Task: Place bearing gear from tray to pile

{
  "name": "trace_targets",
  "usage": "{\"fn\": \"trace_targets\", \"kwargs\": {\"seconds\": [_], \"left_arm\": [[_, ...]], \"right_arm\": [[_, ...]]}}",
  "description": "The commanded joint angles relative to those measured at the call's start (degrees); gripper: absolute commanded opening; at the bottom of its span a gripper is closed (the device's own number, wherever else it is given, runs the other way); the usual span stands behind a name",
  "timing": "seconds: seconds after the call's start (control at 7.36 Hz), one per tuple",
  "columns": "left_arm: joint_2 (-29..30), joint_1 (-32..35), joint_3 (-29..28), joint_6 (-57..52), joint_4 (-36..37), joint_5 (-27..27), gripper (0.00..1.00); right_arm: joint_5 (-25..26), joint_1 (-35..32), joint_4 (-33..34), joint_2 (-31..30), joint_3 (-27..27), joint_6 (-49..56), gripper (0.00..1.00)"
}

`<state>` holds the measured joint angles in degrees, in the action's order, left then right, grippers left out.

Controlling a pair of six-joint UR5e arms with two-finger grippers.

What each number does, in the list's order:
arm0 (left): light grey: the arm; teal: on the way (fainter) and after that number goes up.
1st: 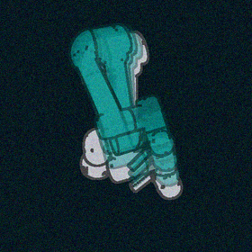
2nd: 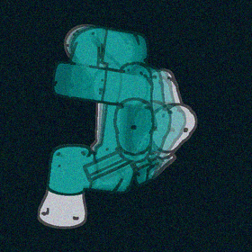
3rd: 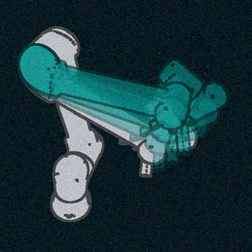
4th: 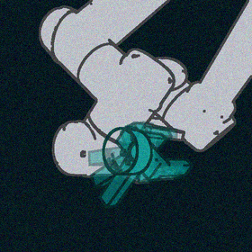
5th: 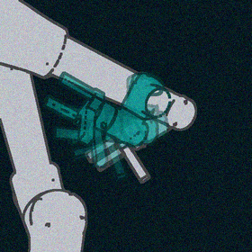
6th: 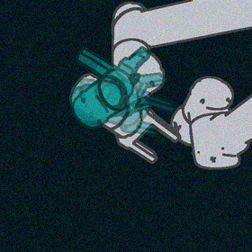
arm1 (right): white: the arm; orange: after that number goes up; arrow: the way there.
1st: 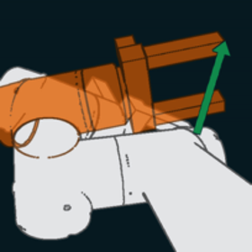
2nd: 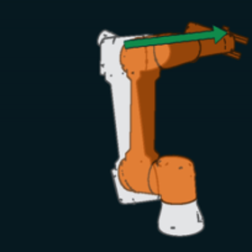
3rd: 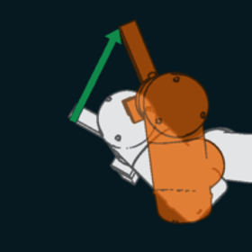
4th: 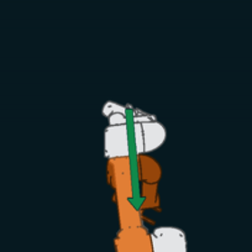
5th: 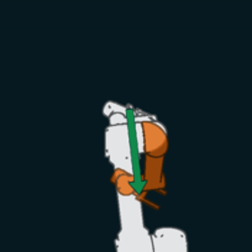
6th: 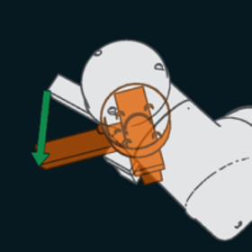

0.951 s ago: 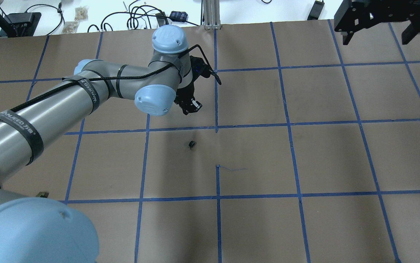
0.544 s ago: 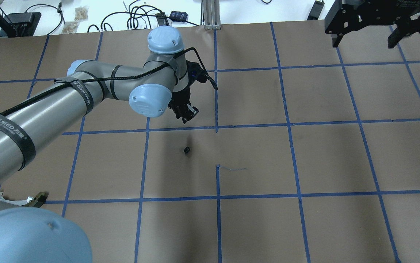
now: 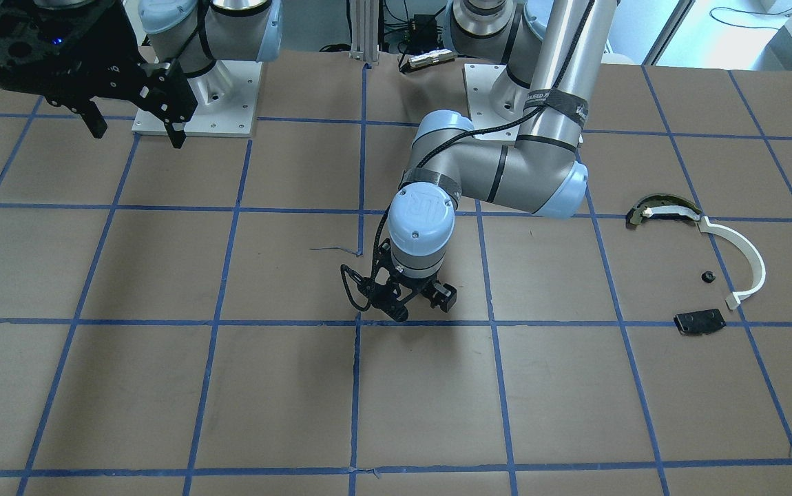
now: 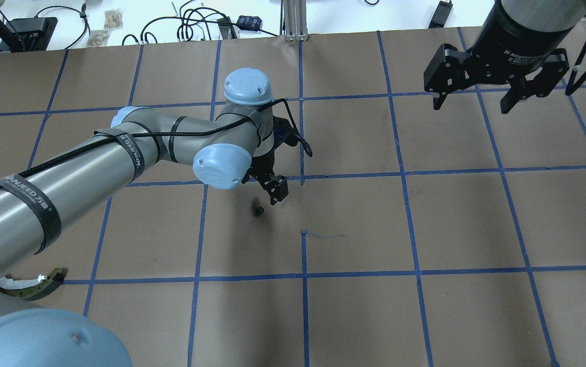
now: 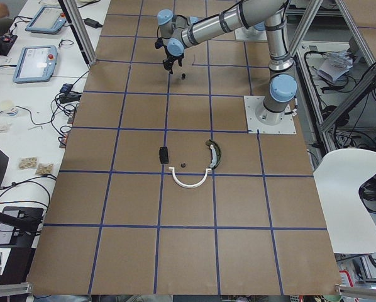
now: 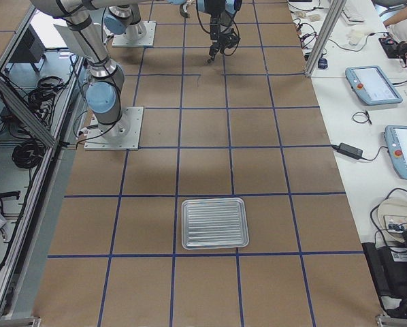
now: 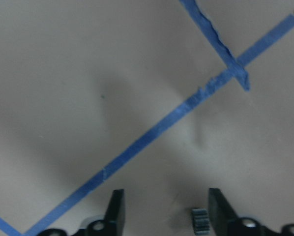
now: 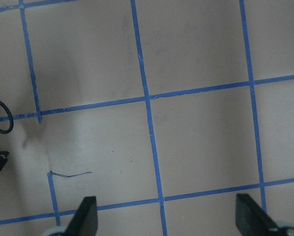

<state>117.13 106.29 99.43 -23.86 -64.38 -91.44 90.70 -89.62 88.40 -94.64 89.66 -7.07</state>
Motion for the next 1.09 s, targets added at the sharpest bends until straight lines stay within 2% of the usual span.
{"fn": "trace_targets", "kwargs": {"seconds": [0.0, 0.27, 0.68, 0.82, 0.95], "left_arm": [[1.08, 0.06, 0.58, 0.04, 0.22, -0.05, 1.0], [1.08, 0.06, 1.81, 0.04, -0.13, -1.98, 1.0], [1.17, 0.15, 2.08, 0.13, -0.57, -1.99, 1.0], [1.34, 0.23, 2.08, 0.13, -0.57, -1.99, 0.96], [1.34, 0.24, 2.08, 0.13, -0.57, -1.99, 0.76]], "right_arm": [[-0.08, 0.06, 0.2, -0.28, 1.39, 0.04, 1.0], [2.62, 0.14, -0.96, -0.81, 1.74, 0.04, 1.0], [2.9, 0.06, -1.82, -2.02, 1.04, 0.04, 1.0], [3.08, 0.06, -2.0, -2.65, 1.21, 0.04, 1.0], [2.91, 0.06, -2.0, -2.74, 1.22, 0.04, 1.0]]}}
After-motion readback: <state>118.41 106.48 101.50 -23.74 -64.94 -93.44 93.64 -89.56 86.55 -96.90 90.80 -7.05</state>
